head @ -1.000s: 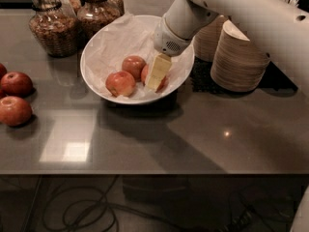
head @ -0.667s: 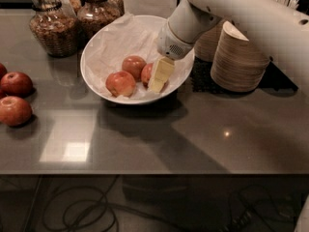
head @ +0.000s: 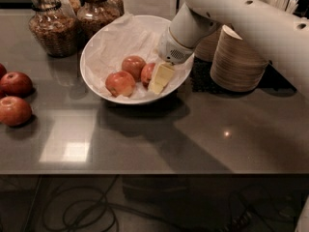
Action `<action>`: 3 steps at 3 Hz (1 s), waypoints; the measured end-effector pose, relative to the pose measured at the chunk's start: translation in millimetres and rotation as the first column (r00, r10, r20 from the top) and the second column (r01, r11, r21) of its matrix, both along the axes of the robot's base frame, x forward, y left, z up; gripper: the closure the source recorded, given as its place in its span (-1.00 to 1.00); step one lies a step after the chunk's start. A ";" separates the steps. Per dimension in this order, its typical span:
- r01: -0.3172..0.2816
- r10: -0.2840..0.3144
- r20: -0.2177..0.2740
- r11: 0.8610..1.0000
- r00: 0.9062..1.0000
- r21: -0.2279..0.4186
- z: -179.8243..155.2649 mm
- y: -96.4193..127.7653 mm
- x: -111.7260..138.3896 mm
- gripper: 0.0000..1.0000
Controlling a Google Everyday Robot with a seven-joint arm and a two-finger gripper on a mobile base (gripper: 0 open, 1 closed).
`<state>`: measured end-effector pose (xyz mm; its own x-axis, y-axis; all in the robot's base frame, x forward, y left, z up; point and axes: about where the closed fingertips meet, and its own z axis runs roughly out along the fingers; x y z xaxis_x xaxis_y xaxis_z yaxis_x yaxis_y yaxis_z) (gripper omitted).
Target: Pick apple from white bowl
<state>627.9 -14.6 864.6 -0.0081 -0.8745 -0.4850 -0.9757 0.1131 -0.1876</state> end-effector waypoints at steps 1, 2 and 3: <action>0.000 0.000 -0.003 1.000 1.000 -0.002 -1.7 -0.1 -0.6 -0.73; 0.002 -0.002 -0.014 1.000 1.000 -0.005 -6.8 -0.4 -2.4 -0.38; 0.002 -0.002 -0.014 1.000 1.000 -0.005 -6.8 -0.4 -2.4 0.04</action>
Offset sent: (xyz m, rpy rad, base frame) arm -0.0060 -0.0045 -0.0154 -0.0127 0.0331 -0.0122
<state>625.6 -15.0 857.8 -0.0164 -0.8770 -0.4802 -0.9780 0.1140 -0.1748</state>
